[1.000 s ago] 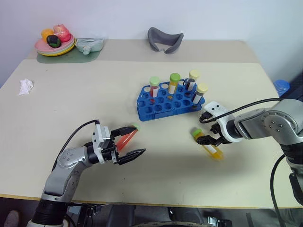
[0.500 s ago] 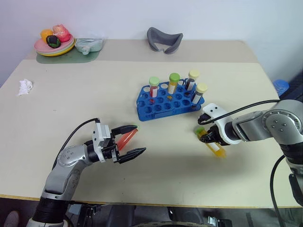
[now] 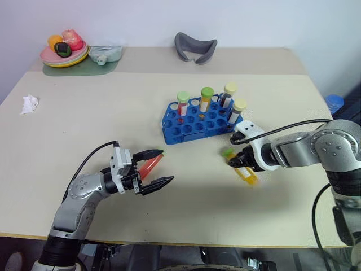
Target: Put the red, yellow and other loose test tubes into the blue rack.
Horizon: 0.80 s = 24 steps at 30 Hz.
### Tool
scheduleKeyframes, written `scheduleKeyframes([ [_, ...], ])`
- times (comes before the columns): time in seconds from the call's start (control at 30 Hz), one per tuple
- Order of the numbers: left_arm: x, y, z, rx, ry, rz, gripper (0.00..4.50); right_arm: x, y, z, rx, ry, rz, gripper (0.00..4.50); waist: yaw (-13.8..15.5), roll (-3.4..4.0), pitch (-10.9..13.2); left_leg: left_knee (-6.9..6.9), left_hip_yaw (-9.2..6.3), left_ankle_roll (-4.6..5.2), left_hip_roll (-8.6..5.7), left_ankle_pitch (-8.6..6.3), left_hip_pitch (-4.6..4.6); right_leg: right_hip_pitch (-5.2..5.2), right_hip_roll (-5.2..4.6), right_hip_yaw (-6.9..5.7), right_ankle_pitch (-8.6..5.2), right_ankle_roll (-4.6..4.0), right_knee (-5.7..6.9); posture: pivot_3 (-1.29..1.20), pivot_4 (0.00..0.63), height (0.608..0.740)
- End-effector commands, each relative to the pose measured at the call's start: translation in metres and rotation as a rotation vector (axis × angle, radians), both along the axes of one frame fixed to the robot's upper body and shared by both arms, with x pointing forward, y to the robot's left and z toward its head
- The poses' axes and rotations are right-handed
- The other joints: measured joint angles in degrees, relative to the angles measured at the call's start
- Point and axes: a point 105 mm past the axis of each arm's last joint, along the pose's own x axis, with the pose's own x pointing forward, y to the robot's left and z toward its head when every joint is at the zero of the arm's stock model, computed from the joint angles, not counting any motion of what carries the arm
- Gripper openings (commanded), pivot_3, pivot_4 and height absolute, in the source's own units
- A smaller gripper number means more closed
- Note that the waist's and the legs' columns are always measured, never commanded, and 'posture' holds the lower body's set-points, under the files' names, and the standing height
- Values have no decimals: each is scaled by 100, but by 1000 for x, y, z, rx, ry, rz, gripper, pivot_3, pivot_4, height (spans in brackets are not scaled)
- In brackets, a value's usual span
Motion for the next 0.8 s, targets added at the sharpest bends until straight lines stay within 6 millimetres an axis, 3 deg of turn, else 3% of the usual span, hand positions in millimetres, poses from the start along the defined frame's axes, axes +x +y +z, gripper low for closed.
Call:
scheduleKeyframes([
  [0.03, -1, 2, 8, -4, -33, 1, 4500, -6, 43, 71, 569, -181, 138, 777, -10, 1, 0, 1, 0, 0, 0, 0, -1, -1, 0, 1, 0, 0, 1, 0, 150, 740],
  [0.07, -1, 2, 8, -3, -33, 1, 4500, -8, 47, 81, 658, -214, 165, 777, -6, 1, 0, -1, 1, 1, 0, 0, 0, -2, 0, 1, 0, 1, 2, 0, 150, 740],
  [0.3, -1, 6, 11, 8, -36, -3, 4500, 12, 44, 112, 801, -554, 55, 777, -5, 6, -2, 2, -1, 0, -1, 0, -3, -1, -1, -2, 4, 6, 1, 0, 150, 740],
  [0.5, 0, 8, 16, 23, -38, -8, 4500, 35, 46, 109, 823, -743, -26, 777, -24, 9, -2, 0, -1, -1, 0, 1, 0, -9, 2, 0, 5, 4, 12, 0, 150, 740],
  [0.8, 1, 8, 25, 38, -43, -10, 4500, 42, 50, 107, 867, -819, -39, 777, -12, 9, -2, 0, -1, -4, 0, 2, -1, -8, -1, 0, 5, 4, 13, 0, 150, 740],
])
